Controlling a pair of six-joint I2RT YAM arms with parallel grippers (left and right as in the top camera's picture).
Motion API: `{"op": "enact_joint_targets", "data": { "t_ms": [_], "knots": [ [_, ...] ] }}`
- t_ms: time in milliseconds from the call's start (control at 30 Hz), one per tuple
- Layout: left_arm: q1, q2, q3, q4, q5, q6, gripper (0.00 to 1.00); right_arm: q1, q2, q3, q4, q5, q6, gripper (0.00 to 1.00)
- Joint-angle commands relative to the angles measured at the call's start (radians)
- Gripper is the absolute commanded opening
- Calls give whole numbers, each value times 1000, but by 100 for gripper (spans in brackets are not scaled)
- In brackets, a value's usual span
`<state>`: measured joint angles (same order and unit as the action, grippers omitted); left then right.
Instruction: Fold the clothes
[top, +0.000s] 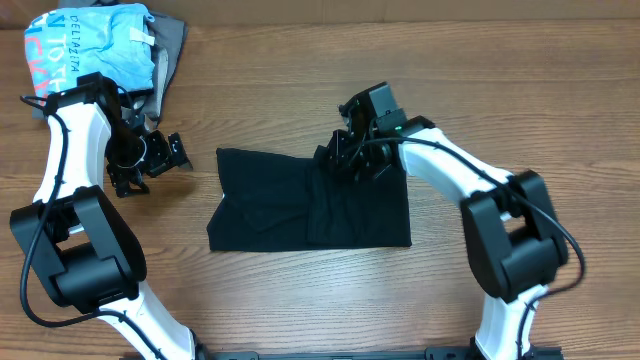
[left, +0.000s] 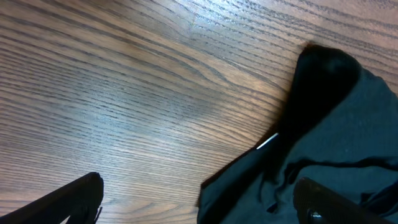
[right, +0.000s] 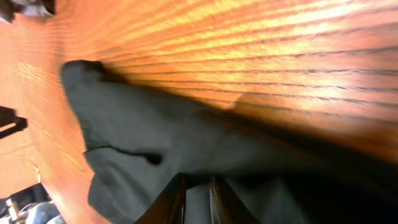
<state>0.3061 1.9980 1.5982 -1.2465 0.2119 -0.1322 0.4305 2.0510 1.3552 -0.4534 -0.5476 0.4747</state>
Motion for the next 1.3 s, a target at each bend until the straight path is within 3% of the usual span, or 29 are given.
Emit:
{"op": "enact_joint_targets", "data": {
  "t_ms": [0,267,400,433,500,633,800,1000,1267],
  "knots": [
    [-6,10,19,-6,-2,-2,100,-8,47,-7,31,-32,19,17],
    [-6,10,19,-5,-2,-3,100,-49,49,39,74,29,-34,26],
    [-6,10,19,-5,-1,-3,100,-101,10,144,-60,19,-113,72],
    [-6,10,19,-6,5,-3,100,-116,-3,179,-110,19,-132,91],
    [-6,10,18,-5,32,-2,100,-145,-27,246,-207,24,-148,100],
    [-6,10,-13,36,125,103,100,-213,-77,348,-378,23,-178,100],
    [-6,10,-98,102,208,134,100,-308,-122,382,-506,63,-195,100],
    [-6,10,-207,207,286,185,100,-422,-123,380,-609,182,-195,100],
    [-6,56,-271,316,436,200,100,-522,-123,379,-660,188,-218,100]
  ]
}}
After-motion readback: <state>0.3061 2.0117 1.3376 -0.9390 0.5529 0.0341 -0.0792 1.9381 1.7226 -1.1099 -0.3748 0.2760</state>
